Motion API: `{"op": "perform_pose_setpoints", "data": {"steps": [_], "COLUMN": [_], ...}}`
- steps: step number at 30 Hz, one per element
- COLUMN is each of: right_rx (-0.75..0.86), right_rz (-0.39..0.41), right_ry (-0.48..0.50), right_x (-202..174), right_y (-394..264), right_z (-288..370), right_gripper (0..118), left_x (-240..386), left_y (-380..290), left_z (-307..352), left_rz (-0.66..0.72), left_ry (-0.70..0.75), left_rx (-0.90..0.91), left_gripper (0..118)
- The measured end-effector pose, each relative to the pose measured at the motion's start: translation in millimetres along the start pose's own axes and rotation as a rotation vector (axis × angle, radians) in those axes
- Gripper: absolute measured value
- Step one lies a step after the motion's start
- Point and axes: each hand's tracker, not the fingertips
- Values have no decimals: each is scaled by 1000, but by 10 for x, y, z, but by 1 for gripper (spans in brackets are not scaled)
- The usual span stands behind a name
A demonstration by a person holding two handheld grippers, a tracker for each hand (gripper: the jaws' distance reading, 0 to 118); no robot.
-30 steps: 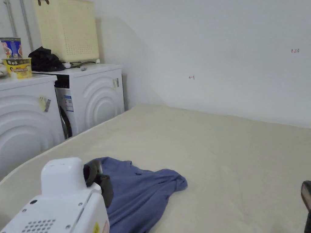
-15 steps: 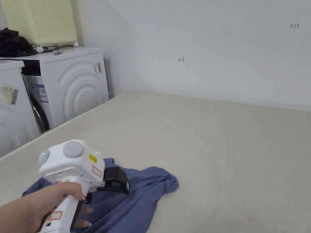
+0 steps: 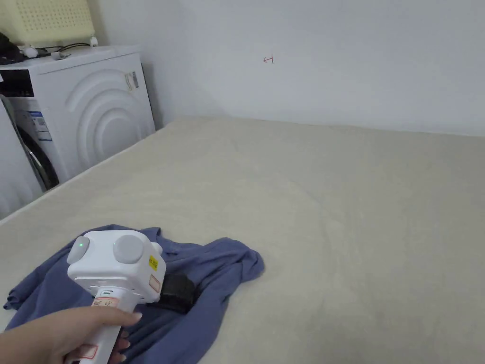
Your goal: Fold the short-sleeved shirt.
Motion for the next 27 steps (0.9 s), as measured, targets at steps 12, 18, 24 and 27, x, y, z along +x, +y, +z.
{"op": "perform_pose_setpoints", "data": {"steps": [12, 18, 24, 27], "right_rx": [-8, 59, 150, 183], "right_rz": [-83, -98, -86, -84], "right_ry": [-17, -7, -8, -16], "right_x": [220, 316, 402, 477], "right_y": [101, 351, 579, 647], "right_z": [185, 438, 741, 864], "right_gripper": [0, 0, 0, 0], "left_x": [-92, -165, 275, 714], "left_y": [-106, -111, -55, -28], "left_z": [675, 1679, 3058, 3700], "left_rz": [-33, 45, -57, -135], "left_ry": [-90, -138, -252, -315], "left_rx": [63, 239, 470, 553], "left_gripper": [1, 1, 1, 1]}}
